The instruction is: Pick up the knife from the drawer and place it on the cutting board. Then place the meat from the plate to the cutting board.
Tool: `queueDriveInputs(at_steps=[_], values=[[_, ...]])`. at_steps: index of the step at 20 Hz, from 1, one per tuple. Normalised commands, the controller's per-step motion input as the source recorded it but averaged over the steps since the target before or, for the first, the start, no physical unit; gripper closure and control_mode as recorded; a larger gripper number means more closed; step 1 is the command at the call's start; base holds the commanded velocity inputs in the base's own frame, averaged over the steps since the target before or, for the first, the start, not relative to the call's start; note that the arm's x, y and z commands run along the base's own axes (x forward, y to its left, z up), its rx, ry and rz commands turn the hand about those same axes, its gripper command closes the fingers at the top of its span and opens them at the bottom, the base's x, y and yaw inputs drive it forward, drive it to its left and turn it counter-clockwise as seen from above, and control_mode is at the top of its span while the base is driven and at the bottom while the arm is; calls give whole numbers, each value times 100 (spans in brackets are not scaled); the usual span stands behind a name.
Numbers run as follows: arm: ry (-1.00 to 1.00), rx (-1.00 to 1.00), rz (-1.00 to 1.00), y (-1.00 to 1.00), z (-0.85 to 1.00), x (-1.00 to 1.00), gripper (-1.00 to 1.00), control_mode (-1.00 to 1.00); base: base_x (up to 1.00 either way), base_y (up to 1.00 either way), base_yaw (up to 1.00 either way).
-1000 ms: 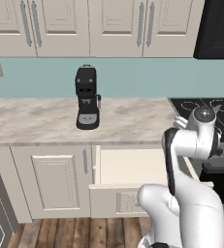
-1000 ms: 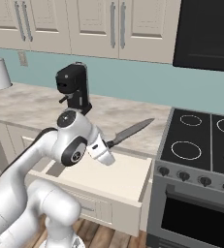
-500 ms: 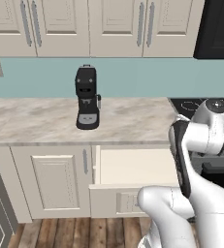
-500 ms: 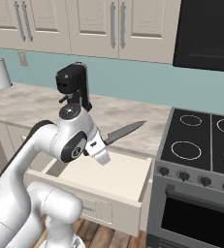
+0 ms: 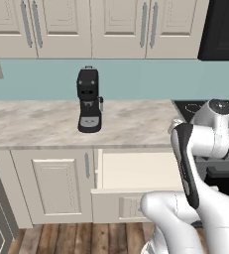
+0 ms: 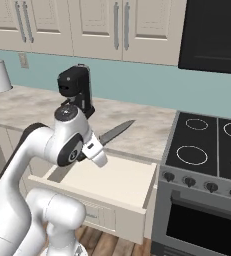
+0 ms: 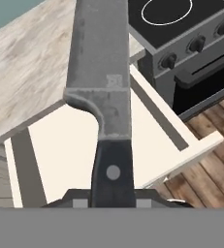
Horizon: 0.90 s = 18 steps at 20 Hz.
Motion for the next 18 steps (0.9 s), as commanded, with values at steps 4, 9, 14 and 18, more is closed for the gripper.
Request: queueDriveInputs(at_steps=[4,9,14,18], values=[[0,0,2,11,-2,-15,100,-100,0,0,0],[0,0,7,2,0,0,100,-100,0,0,0],[0,0,5,-4,0,-2,100,100,-18,-36,1],[0,0,0,0,0,0,100,100,-76,-100,-2]])
